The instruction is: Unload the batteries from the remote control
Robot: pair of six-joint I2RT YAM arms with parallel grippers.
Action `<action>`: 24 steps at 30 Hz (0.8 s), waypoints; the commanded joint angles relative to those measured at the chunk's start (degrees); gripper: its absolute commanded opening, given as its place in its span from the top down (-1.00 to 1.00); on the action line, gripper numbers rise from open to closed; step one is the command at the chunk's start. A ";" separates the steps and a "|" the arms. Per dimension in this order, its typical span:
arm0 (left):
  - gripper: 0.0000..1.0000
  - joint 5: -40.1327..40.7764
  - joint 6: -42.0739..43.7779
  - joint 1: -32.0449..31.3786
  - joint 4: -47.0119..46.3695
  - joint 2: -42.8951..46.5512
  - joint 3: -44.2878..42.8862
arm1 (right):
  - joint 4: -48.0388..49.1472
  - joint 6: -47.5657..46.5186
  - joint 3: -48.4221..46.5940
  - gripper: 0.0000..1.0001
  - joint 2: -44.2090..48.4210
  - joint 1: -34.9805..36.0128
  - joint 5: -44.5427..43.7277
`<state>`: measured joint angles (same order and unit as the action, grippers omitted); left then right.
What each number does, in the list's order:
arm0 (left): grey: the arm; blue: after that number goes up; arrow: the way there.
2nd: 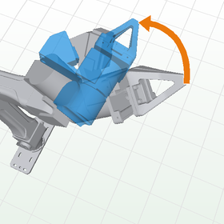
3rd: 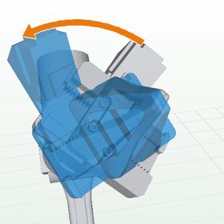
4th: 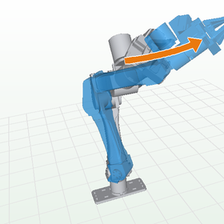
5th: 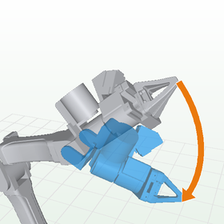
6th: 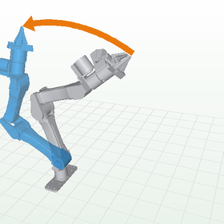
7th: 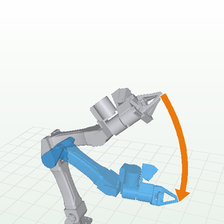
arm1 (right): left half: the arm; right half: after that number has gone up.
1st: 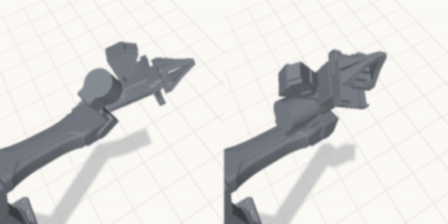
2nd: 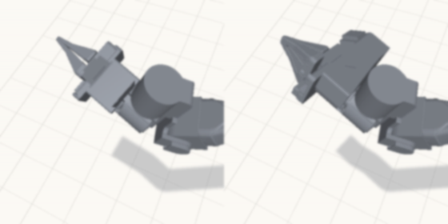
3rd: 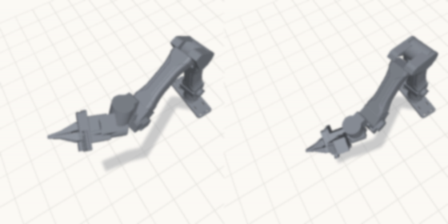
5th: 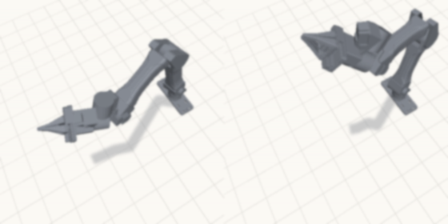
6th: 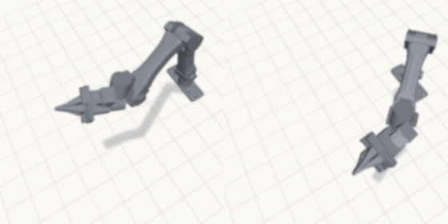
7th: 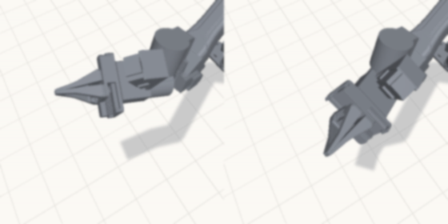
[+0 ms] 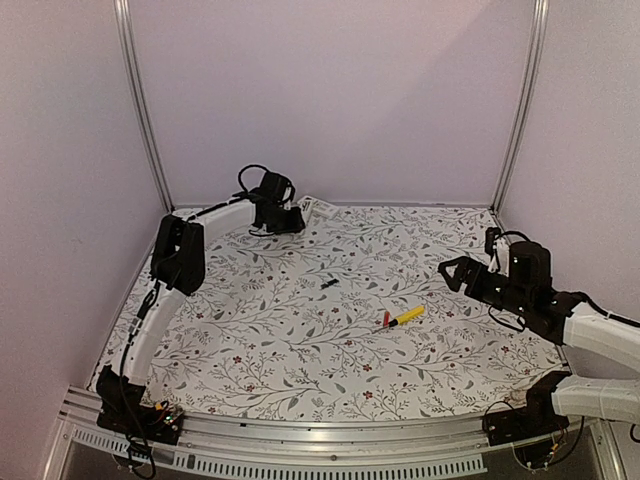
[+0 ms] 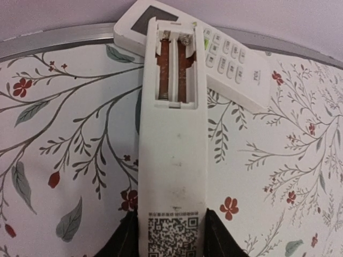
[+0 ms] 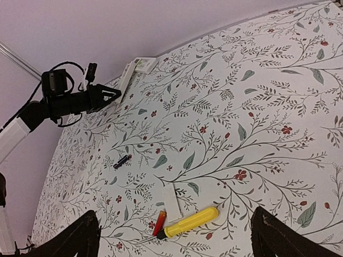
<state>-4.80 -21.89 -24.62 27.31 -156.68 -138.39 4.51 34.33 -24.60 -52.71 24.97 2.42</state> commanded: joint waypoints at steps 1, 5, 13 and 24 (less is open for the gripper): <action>0.33 7.01 -0.71 -0.45 0.72 2.00 0.71 | -1.34 -0.09 -2.32 -0.94 -1.42 -0.27 -0.84; 0.28 13.15 -3.53 0.56 -0.80 6.95 6.17 | -1.44 -0.22 -2.80 -0.93 -2.42 -0.27 -0.74; 0.13 12.72 -3.23 2.34 1.95 6.86 6.75 | -1.90 0.13 -1.32 -0.93 -3.01 -0.27 -0.61; 0.10 13.62 -4.39 3.05 -1.01 8.48 10.89 | -1.80 0.94 0.03 -0.93 -1.83 -0.23 -0.57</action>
<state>8.56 -25.63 -22.15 26.59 -150.67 -129.34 3.75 34.57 -25.82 -55.31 24.99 2.20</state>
